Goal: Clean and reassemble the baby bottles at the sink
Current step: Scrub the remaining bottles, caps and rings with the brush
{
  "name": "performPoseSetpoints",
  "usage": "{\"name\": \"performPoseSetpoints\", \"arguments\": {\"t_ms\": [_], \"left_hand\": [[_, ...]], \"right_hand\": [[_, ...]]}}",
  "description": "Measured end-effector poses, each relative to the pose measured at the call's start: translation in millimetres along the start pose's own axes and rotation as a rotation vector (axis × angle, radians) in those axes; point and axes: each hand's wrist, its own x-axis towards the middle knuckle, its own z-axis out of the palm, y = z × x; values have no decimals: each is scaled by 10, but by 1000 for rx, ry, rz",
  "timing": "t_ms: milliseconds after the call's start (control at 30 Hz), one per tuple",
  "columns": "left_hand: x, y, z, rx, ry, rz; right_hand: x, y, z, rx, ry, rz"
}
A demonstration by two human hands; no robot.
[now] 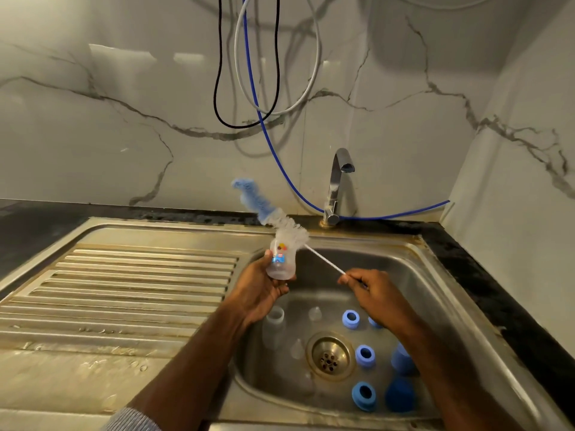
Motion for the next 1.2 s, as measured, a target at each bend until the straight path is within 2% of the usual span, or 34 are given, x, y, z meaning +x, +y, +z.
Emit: {"name": "performPoseSetpoints", "arguments": {"t_ms": [133, 267, 333, 433, 600, 733, 967, 1100, 1200], "left_hand": [[-24, -19, 18, -42, -2, 45], [-40, 2, 56, -25, -10, 5], [-62, -12, 108, -41, -3, -10], [-55, 3, 25, -114, -33, 32], [-41, 26, 51, -99, -72, -64], [-30, 8, -22, -79, -57, -33], [-59, -26, 27, 108, -152, 43], [-30, -14, -13, 52, -80, 63], [12, 29, -37, 62, -22, 67]], "right_hand": [[-7, -27, 5, -20, -202, -6], [-2, 18, -59, -11, -5, 5], [11, -42, 19, -35, -50, -19], [-5, 11, -38, -7, -235, 0], [8, 27, 0, 18, -32, 3], [-10, 31, -24, 43, -225, 0], [6, -33, 91, 25, -105, -18], [-21, 95, -74, 79, -231, 79], [-33, 100, -54, 74, -191, 70]]}}
